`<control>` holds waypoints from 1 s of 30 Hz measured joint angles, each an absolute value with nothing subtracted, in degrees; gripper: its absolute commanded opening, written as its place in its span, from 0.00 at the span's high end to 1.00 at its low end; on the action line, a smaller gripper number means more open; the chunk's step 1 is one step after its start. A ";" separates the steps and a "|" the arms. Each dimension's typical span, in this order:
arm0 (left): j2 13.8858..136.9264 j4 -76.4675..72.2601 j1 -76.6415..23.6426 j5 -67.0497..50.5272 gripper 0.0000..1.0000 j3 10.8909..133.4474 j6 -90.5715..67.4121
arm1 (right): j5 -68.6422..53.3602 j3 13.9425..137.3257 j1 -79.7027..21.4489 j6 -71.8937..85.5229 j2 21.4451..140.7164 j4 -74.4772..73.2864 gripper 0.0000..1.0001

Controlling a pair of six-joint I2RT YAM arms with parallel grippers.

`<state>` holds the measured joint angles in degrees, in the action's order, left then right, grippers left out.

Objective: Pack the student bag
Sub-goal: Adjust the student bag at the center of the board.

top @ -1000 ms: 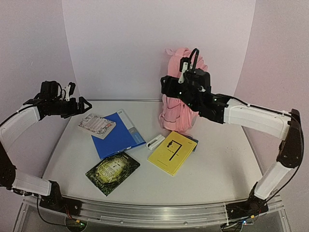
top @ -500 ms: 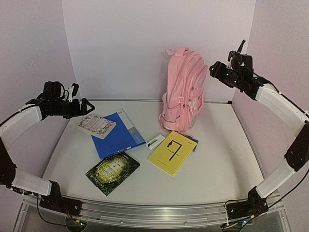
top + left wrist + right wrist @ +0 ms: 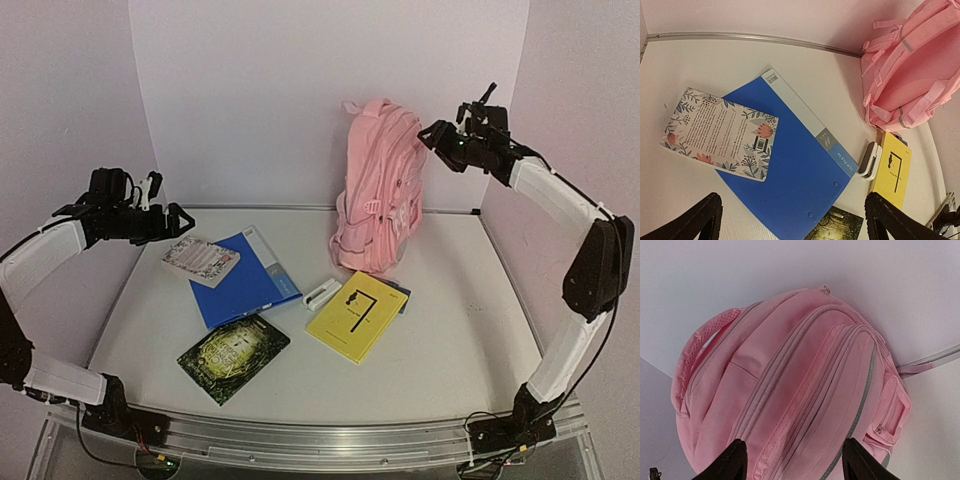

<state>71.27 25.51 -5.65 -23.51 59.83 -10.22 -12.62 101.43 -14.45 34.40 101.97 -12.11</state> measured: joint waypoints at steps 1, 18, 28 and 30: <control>71.19 25.50 -5.69 -23.42 0.00 59.83 -10.22 | -12.91 101.86 -14.40 34.70 102.83 -12.12 0.41; 71.12 25.54 -6.05 -23.40 0.00 59.83 -10.24 | -16.49 97.63 -14.81 44.56 104.27 -6.50 1.00; 70.52 25.62 -6.24 -23.44 0.00 59.83 -10.26 | -1.75 84.21 -26.04 52.36 93.14 -0.78 1.00; 70.29 25.64 -6.39 -23.49 0.00 59.83 -10.28 | 3.93 81.21 -30.11 54.38 91.19 1.49 1.00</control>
<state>70.29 25.64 -6.39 -23.49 59.83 -10.28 3.93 81.21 -30.11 54.38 91.19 1.49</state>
